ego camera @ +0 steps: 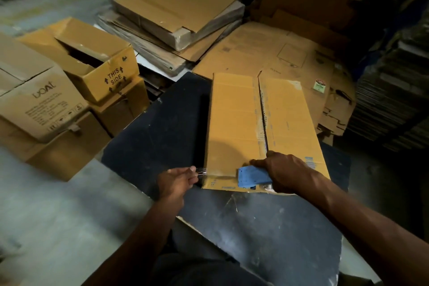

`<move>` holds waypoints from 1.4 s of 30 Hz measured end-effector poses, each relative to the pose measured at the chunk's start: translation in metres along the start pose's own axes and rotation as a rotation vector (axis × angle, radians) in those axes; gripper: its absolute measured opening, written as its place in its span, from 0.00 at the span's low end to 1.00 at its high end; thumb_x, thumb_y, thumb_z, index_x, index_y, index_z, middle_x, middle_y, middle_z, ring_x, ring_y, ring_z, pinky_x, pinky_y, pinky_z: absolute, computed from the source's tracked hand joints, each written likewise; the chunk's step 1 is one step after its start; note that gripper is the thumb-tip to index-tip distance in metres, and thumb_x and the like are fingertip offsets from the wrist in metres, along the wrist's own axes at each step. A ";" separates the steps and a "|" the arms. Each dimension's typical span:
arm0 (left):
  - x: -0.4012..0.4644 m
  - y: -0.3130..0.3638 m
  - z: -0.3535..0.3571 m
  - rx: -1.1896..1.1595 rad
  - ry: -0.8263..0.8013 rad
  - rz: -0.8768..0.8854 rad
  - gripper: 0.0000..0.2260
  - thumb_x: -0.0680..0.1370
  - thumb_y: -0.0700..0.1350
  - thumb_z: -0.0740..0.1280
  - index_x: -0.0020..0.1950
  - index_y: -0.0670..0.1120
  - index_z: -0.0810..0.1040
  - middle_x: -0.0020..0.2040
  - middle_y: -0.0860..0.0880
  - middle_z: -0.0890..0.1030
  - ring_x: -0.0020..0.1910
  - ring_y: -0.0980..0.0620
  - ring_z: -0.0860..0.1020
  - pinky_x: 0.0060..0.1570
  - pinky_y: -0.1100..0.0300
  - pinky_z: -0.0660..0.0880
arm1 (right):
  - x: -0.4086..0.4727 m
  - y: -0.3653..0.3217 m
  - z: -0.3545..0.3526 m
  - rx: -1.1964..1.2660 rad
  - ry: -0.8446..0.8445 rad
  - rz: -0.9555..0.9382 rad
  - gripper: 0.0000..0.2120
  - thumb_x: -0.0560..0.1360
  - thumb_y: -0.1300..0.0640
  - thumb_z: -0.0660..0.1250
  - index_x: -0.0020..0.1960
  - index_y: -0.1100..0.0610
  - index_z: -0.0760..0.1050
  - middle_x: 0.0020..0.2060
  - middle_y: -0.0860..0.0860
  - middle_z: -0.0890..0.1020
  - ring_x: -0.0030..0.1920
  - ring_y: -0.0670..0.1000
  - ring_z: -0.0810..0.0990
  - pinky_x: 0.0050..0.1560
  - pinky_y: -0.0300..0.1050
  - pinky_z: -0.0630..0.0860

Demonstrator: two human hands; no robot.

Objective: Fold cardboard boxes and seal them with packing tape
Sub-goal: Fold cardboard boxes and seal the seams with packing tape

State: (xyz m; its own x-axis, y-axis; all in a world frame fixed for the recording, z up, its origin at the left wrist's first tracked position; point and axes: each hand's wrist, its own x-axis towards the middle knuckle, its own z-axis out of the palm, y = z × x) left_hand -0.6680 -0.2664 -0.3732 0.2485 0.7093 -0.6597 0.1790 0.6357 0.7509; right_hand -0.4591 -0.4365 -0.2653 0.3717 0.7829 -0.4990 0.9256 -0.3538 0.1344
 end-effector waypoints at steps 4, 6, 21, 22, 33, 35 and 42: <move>0.006 -0.014 0.003 -0.025 -0.025 -0.052 0.04 0.77 0.39 0.75 0.50 0.39 0.83 0.37 0.46 0.85 0.37 0.50 0.84 0.43 0.56 0.79 | 0.002 -0.012 -0.013 -0.064 -0.015 0.002 0.33 0.78 0.55 0.68 0.79 0.39 0.62 0.61 0.51 0.74 0.60 0.56 0.81 0.55 0.50 0.78; 0.009 -0.021 0.009 -0.020 -0.040 -0.085 0.04 0.78 0.41 0.75 0.48 0.41 0.83 0.38 0.47 0.86 0.36 0.50 0.84 0.41 0.56 0.80 | 0.002 -0.014 -0.018 -0.099 -0.019 0.000 0.32 0.78 0.55 0.67 0.79 0.40 0.63 0.62 0.52 0.74 0.61 0.56 0.80 0.56 0.50 0.78; 0.018 -0.045 0.003 0.537 0.109 0.259 0.02 0.80 0.46 0.70 0.49 0.51 0.82 0.49 0.49 0.86 0.47 0.48 0.84 0.46 0.57 0.78 | -0.006 -0.020 -0.009 -0.218 0.020 -0.018 0.34 0.76 0.50 0.70 0.79 0.44 0.60 0.60 0.52 0.76 0.57 0.56 0.82 0.49 0.49 0.78; 0.012 -0.042 0.004 0.541 0.114 0.561 0.05 0.80 0.47 0.68 0.53 0.51 0.83 0.51 0.49 0.85 0.51 0.49 0.83 0.48 0.58 0.77 | -0.007 -0.019 -0.007 -0.222 0.020 -0.024 0.35 0.75 0.50 0.71 0.79 0.45 0.59 0.60 0.53 0.75 0.56 0.57 0.82 0.48 0.48 0.77; 0.052 -0.068 0.019 1.156 -0.155 1.846 0.27 0.75 0.39 0.78 0.73 0.39 0.76 0.74 0.42 0.75 0.74 0.45 0.74 0.71 0.44 0.72 | -0.026 0.022 -0.006 -0.031 -0.021 -0.258 0.36 0.83 0.46 0.61 0.79 0.28 0.39 0.55 0.52 0.68 0.52 0.55 0.75 0.50 0.52 0.75; 0.050 -0.068 0.021 1.124 -0.148 1.864 0.25 0.75 0.35 0.76 0.72 0.39 0.77 0.74 0.43 0.75 0.73 0.45 0.74 0.69 0.43 0.73 | -0.030 0.028 -0.012 -0.021 -0.024 -0.244 0.36 0.83 0.48 0.62 0.79 0.27 0.44 0.55 0.51 0.69 0.53 0.55 0.75 0.49 0.50 0.73; 0.053 -0.069 0.017 1.239 -0.189 1.839 0.24 0.80 0.34 0.56 0.76 0.39 0.70 0.76 0.41 0.72 0.75 0.43 0.71 0.78 0.47 0.61 | -0.060 0.087 -0.019 -0.099 -0.130 -0.124 0.36 0.81 0.54 0.64 0.77 0.25 0.52 0.57 0.47 0.71 0.59 0.51 0.76 0.54 0.49 0.72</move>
State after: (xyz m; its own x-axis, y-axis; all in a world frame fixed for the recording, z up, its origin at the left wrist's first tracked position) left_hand -0.6507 -0.2776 -0.4594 0.8452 0.0442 0.5327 0.0246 -0.9987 0.0440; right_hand -0.3994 -0.5050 -0.2073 0.2475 0.7423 -0.6227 0.9687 -0.2016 0.1447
